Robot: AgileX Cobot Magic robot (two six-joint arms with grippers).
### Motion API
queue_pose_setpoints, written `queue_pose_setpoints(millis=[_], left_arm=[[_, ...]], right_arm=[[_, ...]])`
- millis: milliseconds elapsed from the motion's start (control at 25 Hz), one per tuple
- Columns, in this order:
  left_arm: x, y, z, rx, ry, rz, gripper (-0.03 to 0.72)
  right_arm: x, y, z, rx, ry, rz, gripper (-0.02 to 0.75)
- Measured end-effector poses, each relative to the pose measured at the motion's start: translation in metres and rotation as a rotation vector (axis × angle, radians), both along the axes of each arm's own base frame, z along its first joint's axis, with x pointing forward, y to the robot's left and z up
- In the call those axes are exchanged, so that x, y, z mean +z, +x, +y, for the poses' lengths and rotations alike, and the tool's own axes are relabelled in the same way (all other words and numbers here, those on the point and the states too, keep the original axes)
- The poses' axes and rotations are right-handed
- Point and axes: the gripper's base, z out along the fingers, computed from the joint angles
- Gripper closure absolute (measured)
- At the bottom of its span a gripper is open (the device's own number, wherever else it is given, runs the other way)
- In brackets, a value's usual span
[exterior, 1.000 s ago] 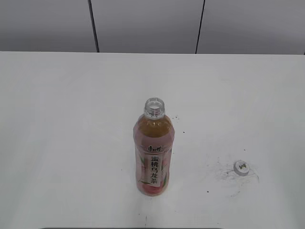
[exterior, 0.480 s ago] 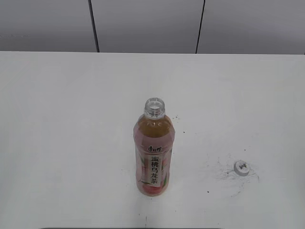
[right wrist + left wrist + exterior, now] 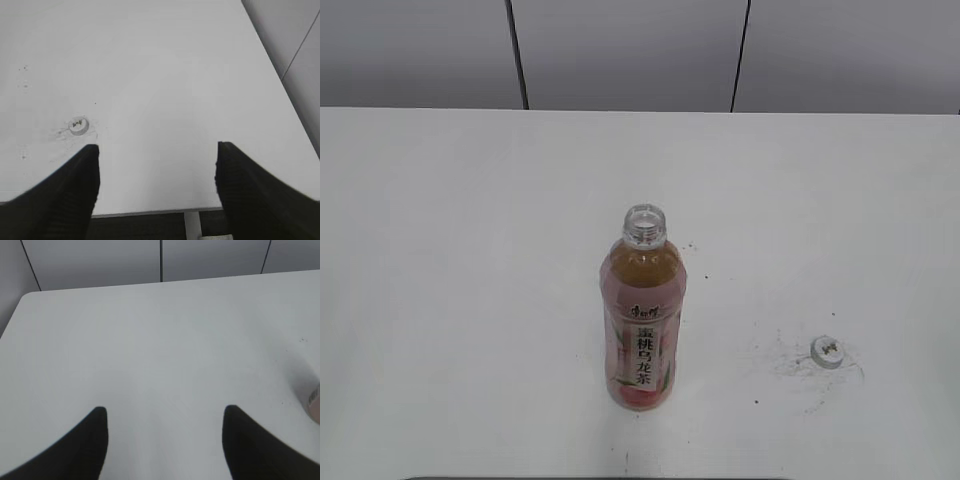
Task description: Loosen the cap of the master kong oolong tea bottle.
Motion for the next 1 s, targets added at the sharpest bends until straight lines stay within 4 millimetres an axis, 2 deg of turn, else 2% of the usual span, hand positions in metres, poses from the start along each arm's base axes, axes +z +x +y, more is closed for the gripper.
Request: queue_pose_setpoints(millis=[200, 1000], left_arm=[[0.0000, 0.0000, -0.0001, 0.005, 0.000, 0.000, 0.251], [0.0000, 0.0000, -0.0002, 0.014, 0.001, 0.000, 0.251]], right_arm=[[0.0001, 0.0000, -0.0005, 0.060, 0.000, -0.002, 0.194], [0.0001, 0.0000, -0.0003, 0.043, 0.001, -0.002, 0.194]])
